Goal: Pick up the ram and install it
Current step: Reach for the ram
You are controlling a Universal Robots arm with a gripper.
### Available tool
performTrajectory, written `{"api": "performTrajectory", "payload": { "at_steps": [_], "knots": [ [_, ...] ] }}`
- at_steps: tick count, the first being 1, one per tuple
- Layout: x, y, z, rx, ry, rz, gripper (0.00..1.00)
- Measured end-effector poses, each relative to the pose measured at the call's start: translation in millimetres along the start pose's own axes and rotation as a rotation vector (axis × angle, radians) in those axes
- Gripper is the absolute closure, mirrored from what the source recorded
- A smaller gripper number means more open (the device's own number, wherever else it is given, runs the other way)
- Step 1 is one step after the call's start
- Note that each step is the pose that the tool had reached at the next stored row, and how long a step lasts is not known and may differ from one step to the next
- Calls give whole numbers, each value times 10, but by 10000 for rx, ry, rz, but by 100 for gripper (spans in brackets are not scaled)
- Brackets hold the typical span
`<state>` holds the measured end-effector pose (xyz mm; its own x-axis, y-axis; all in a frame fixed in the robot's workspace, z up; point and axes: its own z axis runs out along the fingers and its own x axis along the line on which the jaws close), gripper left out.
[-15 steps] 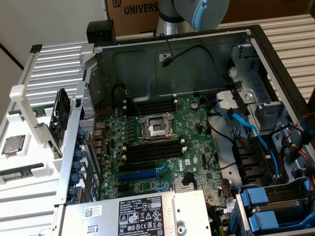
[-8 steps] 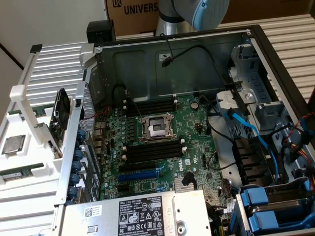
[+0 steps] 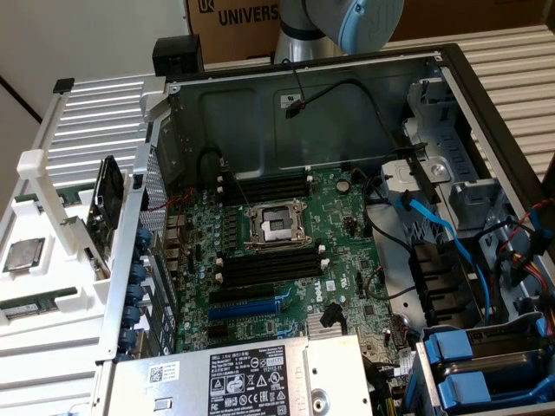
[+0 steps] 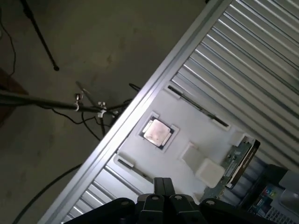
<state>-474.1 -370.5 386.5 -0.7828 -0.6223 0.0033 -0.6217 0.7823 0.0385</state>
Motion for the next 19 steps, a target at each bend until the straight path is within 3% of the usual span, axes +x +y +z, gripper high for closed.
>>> {"api": "performTrajectory", "payload": {
  "at_steps": [8, 9, 19],
  "knots": [
    [0, 0, 0, 5, 56, -1460, 89],
    [0, 0, 1, 7, 77, -1999, 89],
    [0, 0, 2, 13, 148, -3828, 89]
  ]
}}
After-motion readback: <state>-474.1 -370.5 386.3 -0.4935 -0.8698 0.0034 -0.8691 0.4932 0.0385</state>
